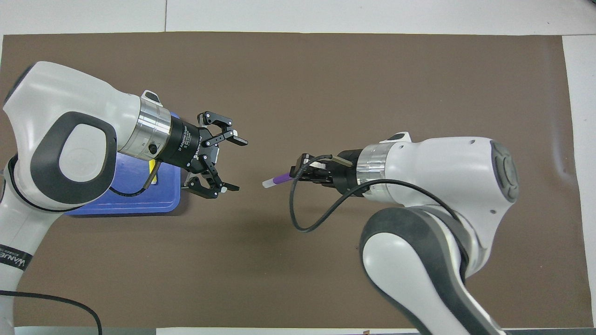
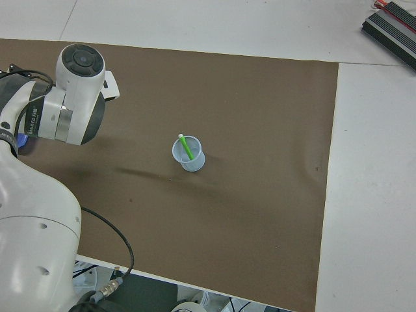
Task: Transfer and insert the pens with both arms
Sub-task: 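Grasp the purple pen with the right gripper and open the left gripper, then drop the purple pen into the cup while the left gripper grasps the yellow pen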
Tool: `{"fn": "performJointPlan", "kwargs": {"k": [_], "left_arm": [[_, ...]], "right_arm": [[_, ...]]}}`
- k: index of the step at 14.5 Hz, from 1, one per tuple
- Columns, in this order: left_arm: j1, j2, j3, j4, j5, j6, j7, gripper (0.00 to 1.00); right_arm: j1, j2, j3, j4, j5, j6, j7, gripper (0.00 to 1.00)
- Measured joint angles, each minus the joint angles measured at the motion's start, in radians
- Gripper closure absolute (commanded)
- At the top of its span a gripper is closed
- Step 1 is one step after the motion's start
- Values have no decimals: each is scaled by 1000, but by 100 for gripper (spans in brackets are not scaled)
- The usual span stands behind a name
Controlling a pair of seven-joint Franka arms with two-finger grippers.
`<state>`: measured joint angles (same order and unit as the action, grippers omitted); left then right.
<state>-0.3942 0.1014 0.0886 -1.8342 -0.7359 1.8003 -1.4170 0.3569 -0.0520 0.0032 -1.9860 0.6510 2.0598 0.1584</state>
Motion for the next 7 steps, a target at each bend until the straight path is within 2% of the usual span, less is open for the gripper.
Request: {"fn": "performJointPlan", "kwargs": {"k": [3, 5, 7], "left_arm": [[10, 0, 0, -8, 82, -1, 148, 0], [14, -1, 1, -17, 165, -2, 299, 0], [43, -2, 1, -30, 215, -2, 499, 0]], "right_arm": [[-109, -8, -5, 99, -190, -217, -203, 100], [-142, -4, -6, 138, -322, -282, -352, 100], [-163, 3, -6, 142, -465, -294, -528, 100]]}}
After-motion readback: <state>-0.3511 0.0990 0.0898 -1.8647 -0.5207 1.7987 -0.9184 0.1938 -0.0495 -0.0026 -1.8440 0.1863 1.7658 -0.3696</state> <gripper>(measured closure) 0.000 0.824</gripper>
